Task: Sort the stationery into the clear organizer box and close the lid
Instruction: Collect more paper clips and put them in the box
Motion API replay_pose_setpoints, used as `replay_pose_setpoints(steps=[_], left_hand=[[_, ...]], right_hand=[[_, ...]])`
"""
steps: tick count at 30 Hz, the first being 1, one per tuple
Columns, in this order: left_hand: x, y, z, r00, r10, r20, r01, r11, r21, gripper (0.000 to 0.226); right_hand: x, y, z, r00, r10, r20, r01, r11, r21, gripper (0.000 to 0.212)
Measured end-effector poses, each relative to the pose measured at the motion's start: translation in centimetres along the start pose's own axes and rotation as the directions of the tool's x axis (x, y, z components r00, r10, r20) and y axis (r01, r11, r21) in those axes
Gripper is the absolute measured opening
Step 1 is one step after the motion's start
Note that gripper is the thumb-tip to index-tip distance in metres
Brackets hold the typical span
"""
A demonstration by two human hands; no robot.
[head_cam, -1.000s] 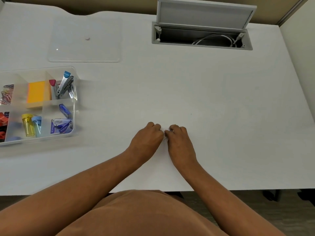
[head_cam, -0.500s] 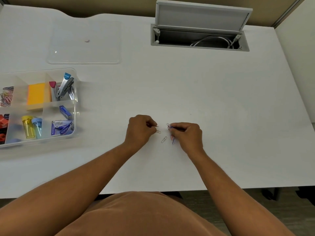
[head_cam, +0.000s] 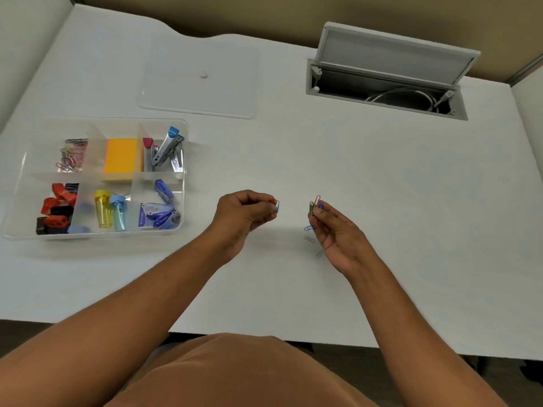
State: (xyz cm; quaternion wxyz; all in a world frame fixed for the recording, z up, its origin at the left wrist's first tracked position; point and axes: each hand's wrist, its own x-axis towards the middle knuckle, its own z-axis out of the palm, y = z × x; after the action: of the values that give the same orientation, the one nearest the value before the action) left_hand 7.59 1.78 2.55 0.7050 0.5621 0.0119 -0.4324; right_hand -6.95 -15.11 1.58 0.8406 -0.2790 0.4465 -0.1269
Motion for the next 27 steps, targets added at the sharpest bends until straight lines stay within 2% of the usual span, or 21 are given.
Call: replay_pose_setpoints(steps=[6,11,18,21,27], left_hand=[[-1.4,4.6,-5.2,0.997,0.047,-0.061,-0.051,0.996,-0.073,0.02],[-2.6,8.5,-11.0,0.983,0.066,-0.173,-0.092,0.985,-0.149,0.014],[-3.4,13.8,-21.9,0.913,0.169,-0.373,-0.258,0.945,-0.203,0.017],[-3.2,15.6,-26.2,0.851,0.195,-0.488,-0.286,0.951,-0.118,0.014],[-1.1,17.3,-31.1,0.758,0.194,-0.622,-0.166,0.981,0.103,0.012]], right_hand=[[-0.2,1.9,7.6,0.983,0.107,0.146,-0.119,0.99,0.076,0.019],[-0.4,4.6,16.7,0.966,0.171,0.192,-0.191,0.977,0.091,0.019],[1.3,10.6,30.8,0.928,0.232,0.291,-0.245,0.97,0.006,0.012],[2.9,13.9,36.1,0.915,0.256,0.313,-0.255,0.966,-0.045,0.011],[5.6,18.8,42.6,0.936,0.206,0.286,-0.127,0.954,-0.272,0.02]])
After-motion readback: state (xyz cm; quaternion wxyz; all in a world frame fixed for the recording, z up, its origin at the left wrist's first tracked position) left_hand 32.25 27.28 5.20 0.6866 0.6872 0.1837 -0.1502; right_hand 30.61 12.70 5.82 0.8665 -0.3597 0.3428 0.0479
